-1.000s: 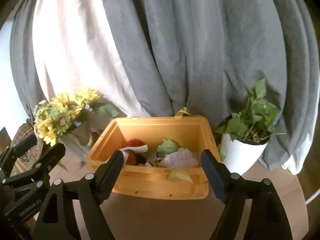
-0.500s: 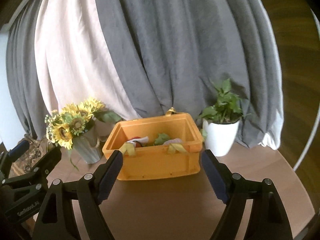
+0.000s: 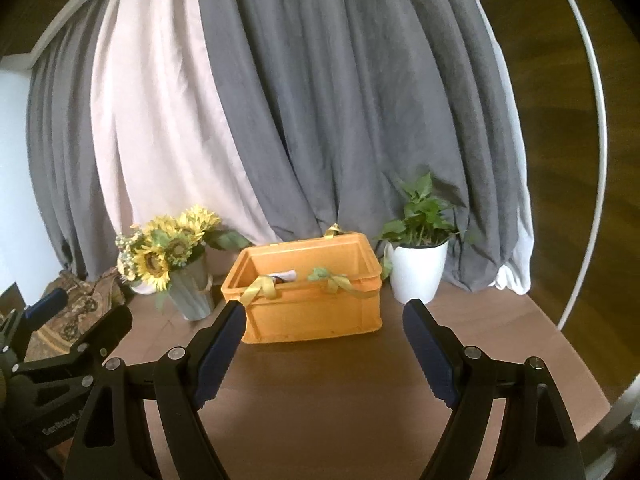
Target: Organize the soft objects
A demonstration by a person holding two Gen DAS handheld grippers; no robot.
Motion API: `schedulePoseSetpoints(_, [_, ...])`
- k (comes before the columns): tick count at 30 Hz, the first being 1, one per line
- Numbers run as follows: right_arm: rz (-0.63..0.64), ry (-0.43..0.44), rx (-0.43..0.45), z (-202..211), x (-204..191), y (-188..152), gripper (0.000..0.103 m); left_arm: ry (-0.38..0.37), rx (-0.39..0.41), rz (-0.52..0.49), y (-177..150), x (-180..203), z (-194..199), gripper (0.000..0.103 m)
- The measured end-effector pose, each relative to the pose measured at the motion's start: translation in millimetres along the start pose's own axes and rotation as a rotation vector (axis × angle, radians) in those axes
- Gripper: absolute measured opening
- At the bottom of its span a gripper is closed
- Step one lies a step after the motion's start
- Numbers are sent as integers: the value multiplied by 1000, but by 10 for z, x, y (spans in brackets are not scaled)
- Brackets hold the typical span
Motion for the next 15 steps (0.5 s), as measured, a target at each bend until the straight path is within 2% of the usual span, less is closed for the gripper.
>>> schedulePoseSetpoints(9, [23,23,12,662,109,-180,82,24,12,26,-155,121,684,103])
schedulePoseSetpoints(15, [21,27,24,1059,210,-263,86,13,20,20,-220,215,1100,103])
Point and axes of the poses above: each gripper's, at about its wrist camera, not at the fingertips, and z roughly against the way its jaws point, x to its right, y to its top, the point moved 6 cm from there along -z, roughly the way its jaws point, and after that the axes turned 1 degree about -y, right-handed, at the moved point
